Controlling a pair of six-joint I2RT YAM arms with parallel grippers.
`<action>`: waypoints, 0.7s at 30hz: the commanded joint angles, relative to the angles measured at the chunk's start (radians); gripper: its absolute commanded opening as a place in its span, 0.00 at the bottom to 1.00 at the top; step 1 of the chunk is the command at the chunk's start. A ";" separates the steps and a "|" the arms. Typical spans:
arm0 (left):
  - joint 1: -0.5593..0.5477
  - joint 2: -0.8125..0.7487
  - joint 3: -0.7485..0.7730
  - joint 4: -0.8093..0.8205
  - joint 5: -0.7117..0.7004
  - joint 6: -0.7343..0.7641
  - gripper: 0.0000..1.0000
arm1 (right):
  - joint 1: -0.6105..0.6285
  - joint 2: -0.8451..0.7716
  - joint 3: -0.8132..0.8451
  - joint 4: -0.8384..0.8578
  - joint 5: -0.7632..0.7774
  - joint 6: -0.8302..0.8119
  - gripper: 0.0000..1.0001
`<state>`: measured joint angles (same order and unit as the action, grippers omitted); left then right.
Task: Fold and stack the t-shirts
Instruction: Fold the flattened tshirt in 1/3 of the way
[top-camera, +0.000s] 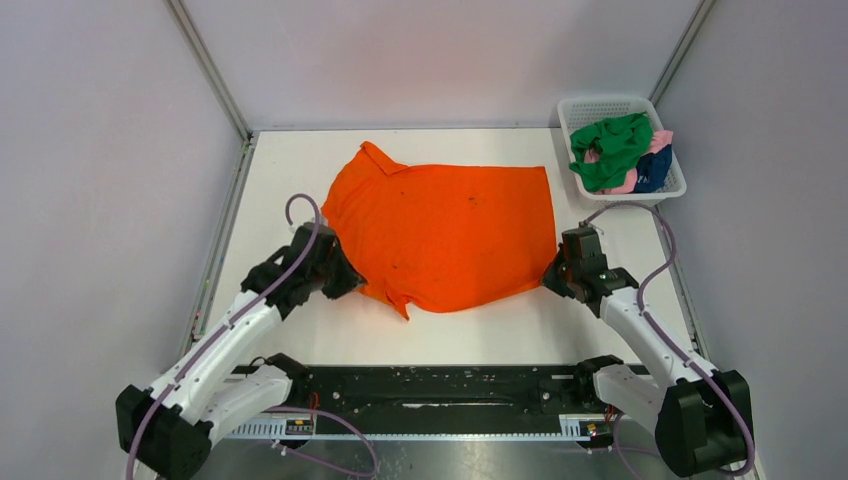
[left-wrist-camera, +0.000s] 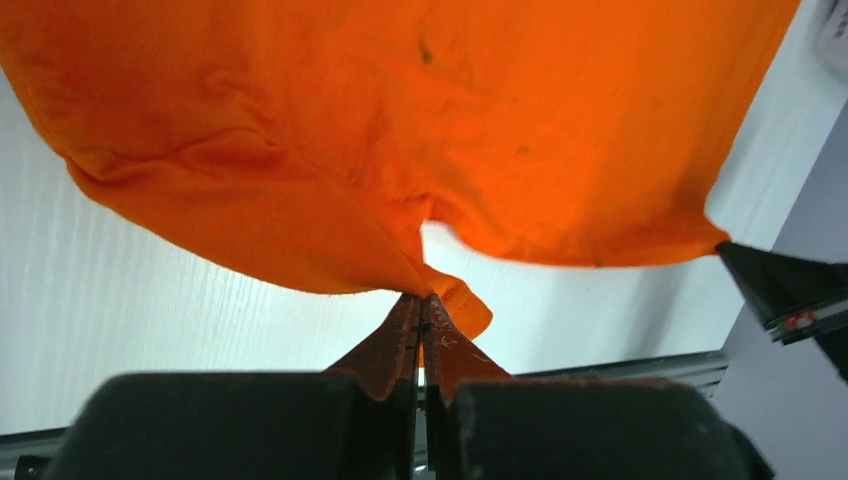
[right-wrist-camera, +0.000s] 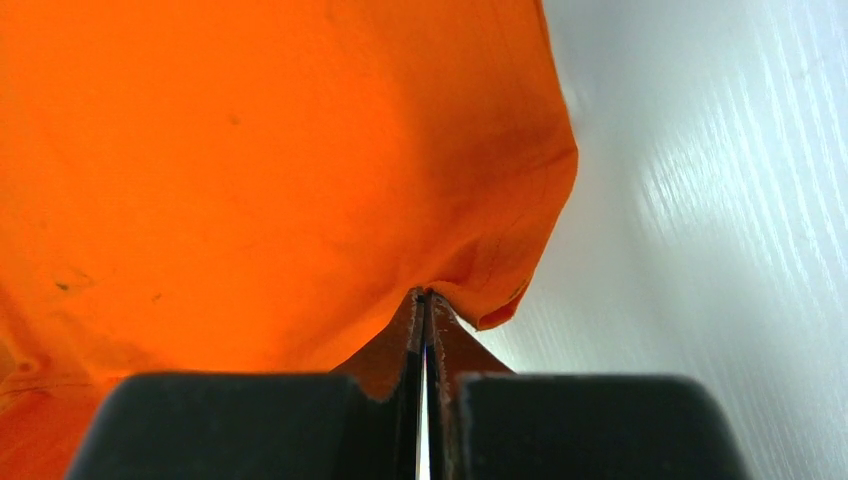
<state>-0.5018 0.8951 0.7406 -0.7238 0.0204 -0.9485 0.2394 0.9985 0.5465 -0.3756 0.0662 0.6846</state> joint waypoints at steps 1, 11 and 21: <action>0.090 0.078 0.126 0.068 0.064 0.088 0.00 | -0.003 0.038 0.103 0.010 0.036 -0.038 0.00; 0.256 0.342 0.333 0.122 0.137 0.167 0.00 | -0.004 0.203 0.290 0.003 0.125 -0.069 0.00; 0.340 0.642 0.621 0.123 0.112 0.223 0.00 | -0.042 0.440 0.513 -0.003 0.156 -0.083 0.00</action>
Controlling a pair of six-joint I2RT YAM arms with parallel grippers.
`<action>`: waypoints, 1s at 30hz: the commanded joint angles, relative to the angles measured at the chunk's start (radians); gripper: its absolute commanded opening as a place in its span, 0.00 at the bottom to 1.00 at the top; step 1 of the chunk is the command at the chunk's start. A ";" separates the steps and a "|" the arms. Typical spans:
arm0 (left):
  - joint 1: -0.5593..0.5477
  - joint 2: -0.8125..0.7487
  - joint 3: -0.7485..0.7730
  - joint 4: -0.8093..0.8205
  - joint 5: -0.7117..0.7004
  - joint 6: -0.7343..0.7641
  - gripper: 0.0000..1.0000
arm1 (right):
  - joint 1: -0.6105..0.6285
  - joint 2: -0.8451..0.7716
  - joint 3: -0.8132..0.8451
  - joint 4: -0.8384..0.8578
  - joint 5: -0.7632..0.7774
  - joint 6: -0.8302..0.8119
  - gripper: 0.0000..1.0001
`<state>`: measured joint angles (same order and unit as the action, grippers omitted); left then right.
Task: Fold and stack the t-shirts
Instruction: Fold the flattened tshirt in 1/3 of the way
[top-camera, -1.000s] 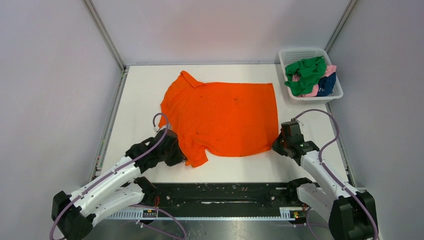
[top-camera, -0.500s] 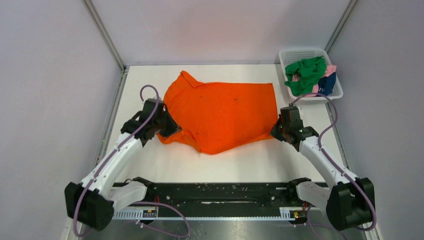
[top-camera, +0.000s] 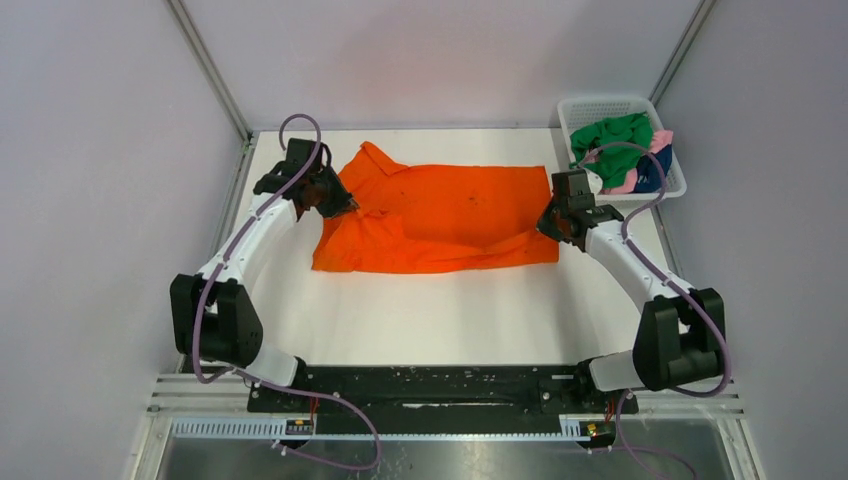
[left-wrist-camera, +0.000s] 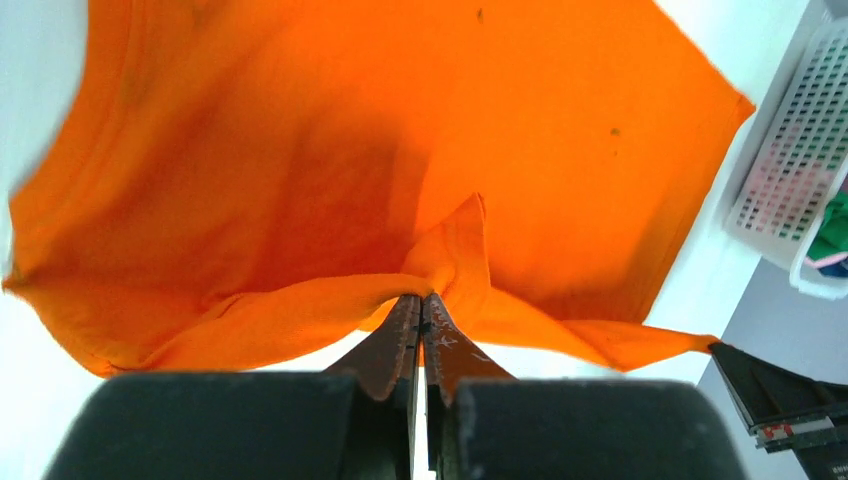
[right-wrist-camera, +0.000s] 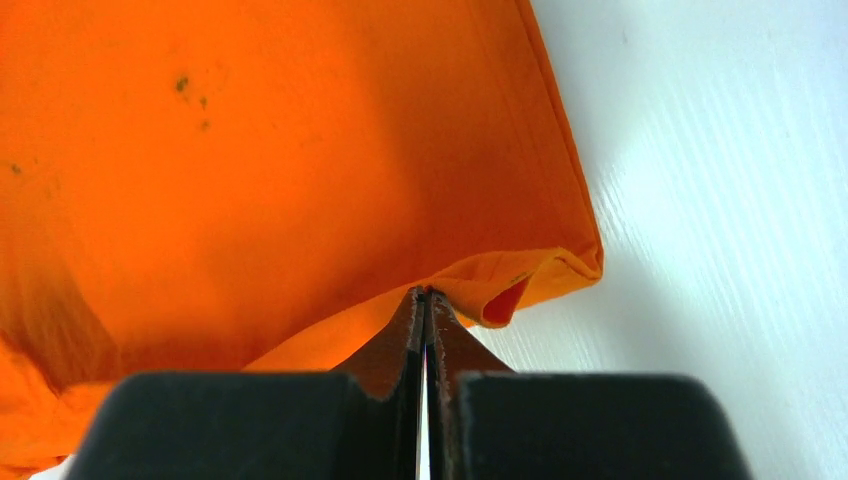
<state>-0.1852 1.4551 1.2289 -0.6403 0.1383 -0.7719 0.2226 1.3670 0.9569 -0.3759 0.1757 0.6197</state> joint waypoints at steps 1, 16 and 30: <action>0.033 0.115 0.160 0.037 -0.014 0.056 0.00 | -0.032 0.100 0.124 -0.004 0.041 -0.018 0.00; 0.099 0.609 0.680 -0.076 -0.111 0.185 0.90 | -0.080 0.500 0.520 -0.141 0.083 0.070 0.92; 0.065 0.452 0.137 0.150 -0.026 0.073 0.99 | 0.086 0.558 0.360 0.033 -0.244 0.028 0.99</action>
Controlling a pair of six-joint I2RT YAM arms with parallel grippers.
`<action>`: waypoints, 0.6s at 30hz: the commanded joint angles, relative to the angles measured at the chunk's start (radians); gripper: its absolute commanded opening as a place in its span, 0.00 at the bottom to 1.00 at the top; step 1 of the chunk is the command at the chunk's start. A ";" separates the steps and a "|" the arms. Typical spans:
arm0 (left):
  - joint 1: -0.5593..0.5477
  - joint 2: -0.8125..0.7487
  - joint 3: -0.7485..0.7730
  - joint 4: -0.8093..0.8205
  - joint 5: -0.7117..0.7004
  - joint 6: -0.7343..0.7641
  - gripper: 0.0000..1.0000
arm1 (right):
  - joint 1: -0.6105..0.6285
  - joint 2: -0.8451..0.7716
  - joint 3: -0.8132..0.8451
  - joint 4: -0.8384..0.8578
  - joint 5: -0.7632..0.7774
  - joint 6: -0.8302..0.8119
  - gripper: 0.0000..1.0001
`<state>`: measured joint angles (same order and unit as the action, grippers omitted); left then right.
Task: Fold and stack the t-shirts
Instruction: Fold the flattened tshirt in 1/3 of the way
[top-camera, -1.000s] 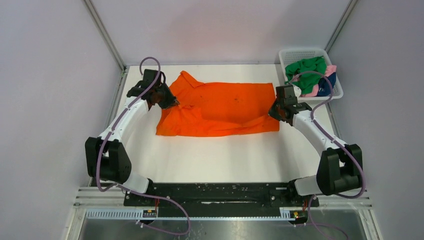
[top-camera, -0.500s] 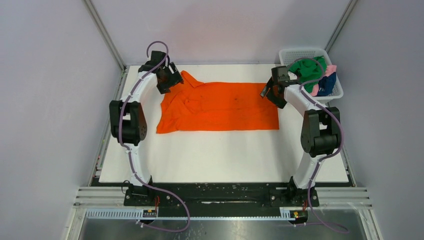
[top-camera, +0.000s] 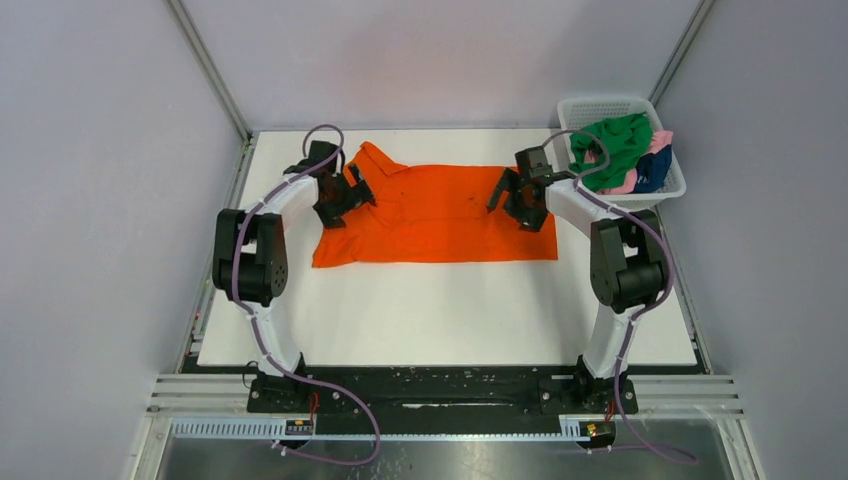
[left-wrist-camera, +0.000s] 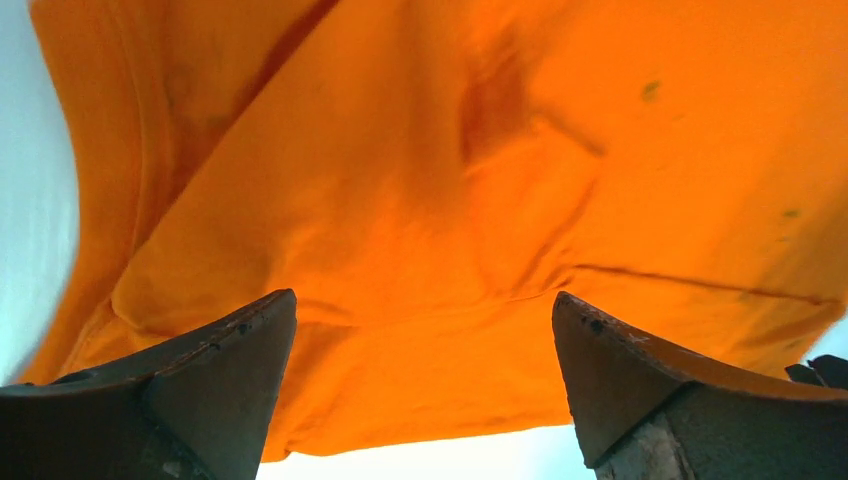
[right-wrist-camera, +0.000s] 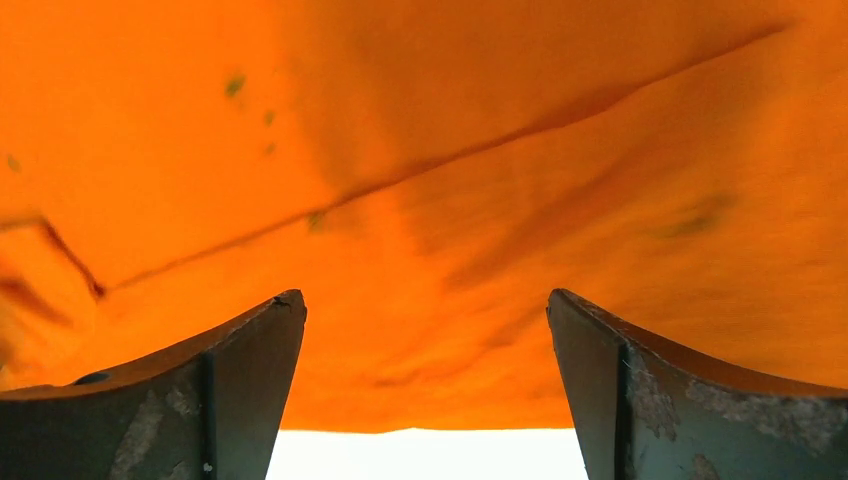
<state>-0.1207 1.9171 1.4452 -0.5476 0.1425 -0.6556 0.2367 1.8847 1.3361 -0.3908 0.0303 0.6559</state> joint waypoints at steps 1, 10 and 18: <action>0.002 -0.007 -0.098 0.047 -0.034 -0.042 0.99 | 0.082 0.047 -0.034 0.044 -0.109 -0.001 0.99; 0.003 -0.172 -0.398 0.071 -0.044 -0.014 0.99 | 0.139 -0.096 -0.344 0.105 -0.124 0.054 0.99; -0.007 -0.419 -0.727 0.114 0.030 -0.055 0.99 | 0.234 -0.326 -0.624 0.134 -0.126 0.105 0.99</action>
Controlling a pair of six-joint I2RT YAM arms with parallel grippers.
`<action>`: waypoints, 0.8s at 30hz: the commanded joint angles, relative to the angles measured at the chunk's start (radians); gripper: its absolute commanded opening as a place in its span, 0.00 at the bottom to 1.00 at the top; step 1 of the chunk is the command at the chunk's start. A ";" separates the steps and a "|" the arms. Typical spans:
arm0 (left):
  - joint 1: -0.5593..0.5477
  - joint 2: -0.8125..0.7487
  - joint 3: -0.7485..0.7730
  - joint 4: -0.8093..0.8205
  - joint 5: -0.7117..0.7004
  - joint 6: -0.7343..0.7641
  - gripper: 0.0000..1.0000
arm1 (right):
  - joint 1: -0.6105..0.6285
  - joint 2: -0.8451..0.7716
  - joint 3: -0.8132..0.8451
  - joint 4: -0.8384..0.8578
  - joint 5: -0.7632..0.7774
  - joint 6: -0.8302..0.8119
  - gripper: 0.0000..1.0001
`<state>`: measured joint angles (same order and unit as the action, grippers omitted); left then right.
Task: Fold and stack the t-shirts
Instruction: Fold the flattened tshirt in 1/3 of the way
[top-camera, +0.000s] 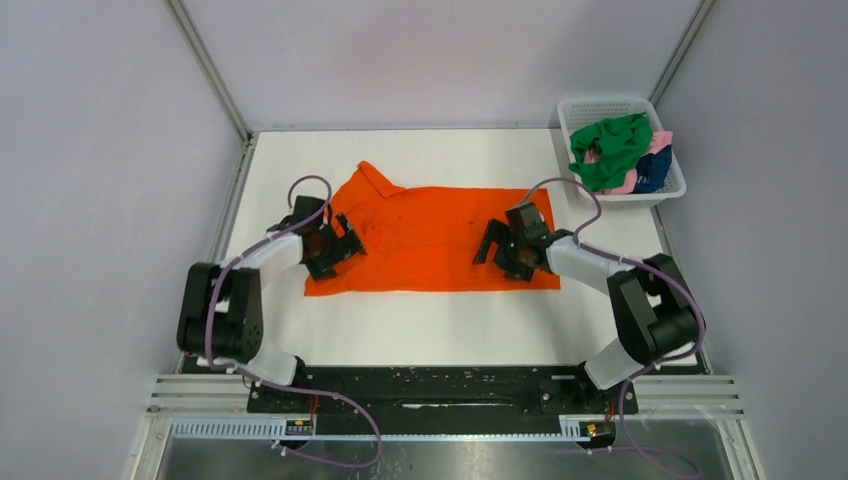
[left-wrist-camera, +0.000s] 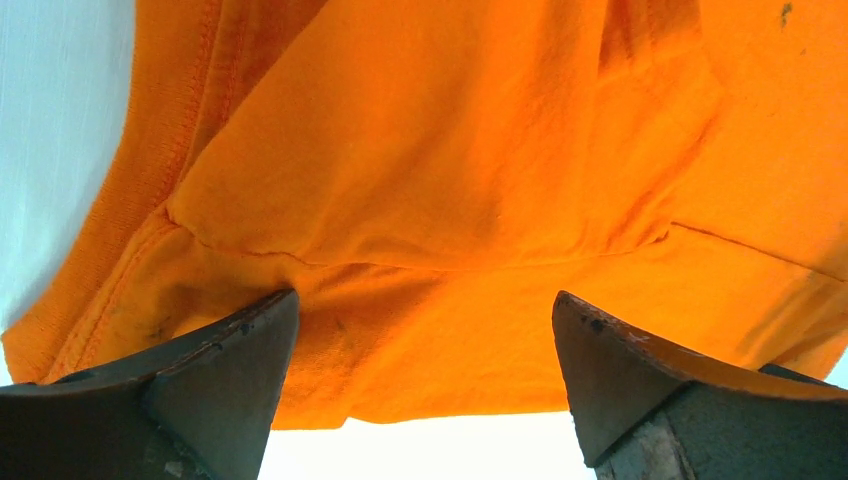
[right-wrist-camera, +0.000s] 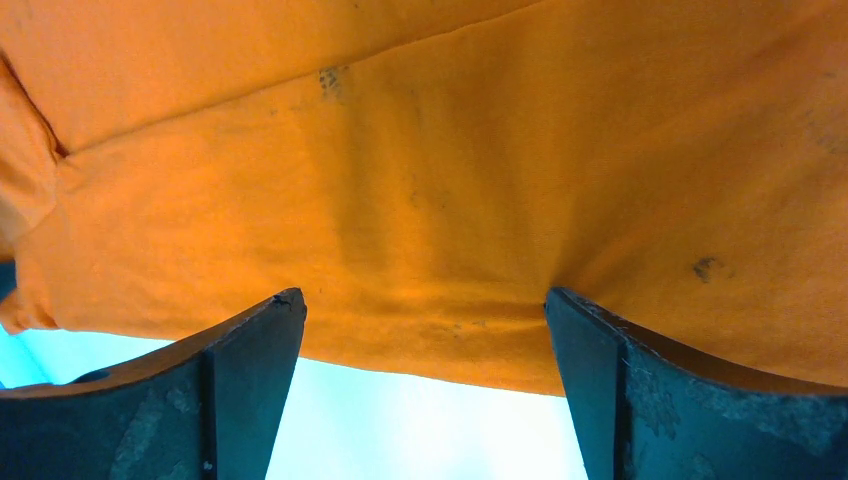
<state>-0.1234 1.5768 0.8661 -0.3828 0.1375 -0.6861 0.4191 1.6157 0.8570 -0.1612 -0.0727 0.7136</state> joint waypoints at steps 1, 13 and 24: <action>-0.006 -0.133 -0.188 -0.060 0.029 -0.035 0.99 | 0.066 -0.086 -0.179 -0.098 -0.024 0.058 0.99; -0.069 -0.572 -0.384 -0.256 -0.134 -0.166 0.99 | 0.161 -0.361 -0.355 -0.166 -0.015 0.133 0.99; -0.074 -0.446 -0.022 -0.252 -0.193 -0.095 0.99 | 0.159 -0.393 -0.081 -0.235 0.180 0.015 0.99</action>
<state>-0.1955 1.0386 0.6437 -0.6956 0.0059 -0.8150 0.5724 1.2385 0.6445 -0.3523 -0.0242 0.7834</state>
